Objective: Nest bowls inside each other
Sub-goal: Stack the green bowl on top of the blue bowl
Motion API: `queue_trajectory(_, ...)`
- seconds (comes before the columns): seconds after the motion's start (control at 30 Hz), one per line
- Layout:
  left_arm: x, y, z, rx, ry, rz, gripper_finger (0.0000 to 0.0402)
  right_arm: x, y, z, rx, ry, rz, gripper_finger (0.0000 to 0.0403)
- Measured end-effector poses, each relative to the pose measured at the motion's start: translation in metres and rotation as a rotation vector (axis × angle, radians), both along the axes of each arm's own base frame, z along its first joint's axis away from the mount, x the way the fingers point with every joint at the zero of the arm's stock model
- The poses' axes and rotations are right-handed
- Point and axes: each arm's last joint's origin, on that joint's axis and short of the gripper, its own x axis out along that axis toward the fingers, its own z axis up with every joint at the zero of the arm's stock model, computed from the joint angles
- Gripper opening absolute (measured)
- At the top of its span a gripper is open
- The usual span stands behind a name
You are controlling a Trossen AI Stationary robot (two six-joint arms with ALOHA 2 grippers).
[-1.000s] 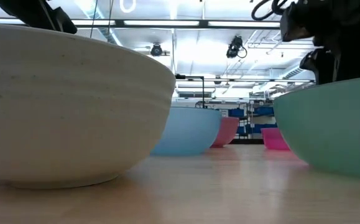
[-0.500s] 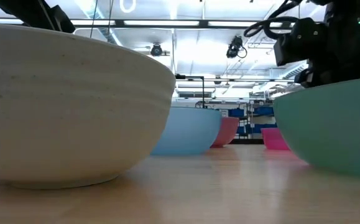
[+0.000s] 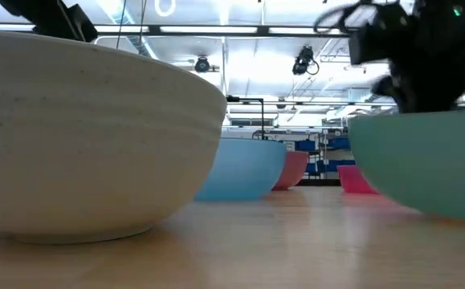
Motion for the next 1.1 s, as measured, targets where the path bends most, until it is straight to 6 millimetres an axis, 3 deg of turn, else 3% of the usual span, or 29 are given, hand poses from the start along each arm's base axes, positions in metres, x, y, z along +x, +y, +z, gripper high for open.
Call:
queue_trajectory(0.23,0.003,0.001,0.015,0.045,-0.065,0.024,0.0136,0.021,-0.017,0.059,-0.021,-0.282,-0.044,0.0001)
queue_trajectory(0.43,0.005,0.002,0.029,0.083,-0.13,0.066,0.0136,0.053,-0.052,0.091,-0.02,-0.568,-0.145,0.0)
queue_trajectory(0.5,0.005,0.002,0.034,0.09,-0.143,0.062,0.0136,0.06,-0.068,0.1,0.063,-0.631,-0.192,0.0)
queue_trajectory(0.63,0.006,0.001,0.041,0.094,-0.161,0.048,0.0136,0.069,-0.103,0.098,0.288,-0.626,-0.318,0.0)
queue_trajectory(0.83,0.006,0.001,0.045,0.095,-0.177,0.051,0.0136,0.079,-0.137,0.089,0.462,-0.615,-0.325,0.0)
queue_trajectory(1.1,0.006,0.002,0.045,0.099,-0.171,0.051,0.0136,0.086,-0.149,0.066,0.498,-0.506,-0.358,0.0)
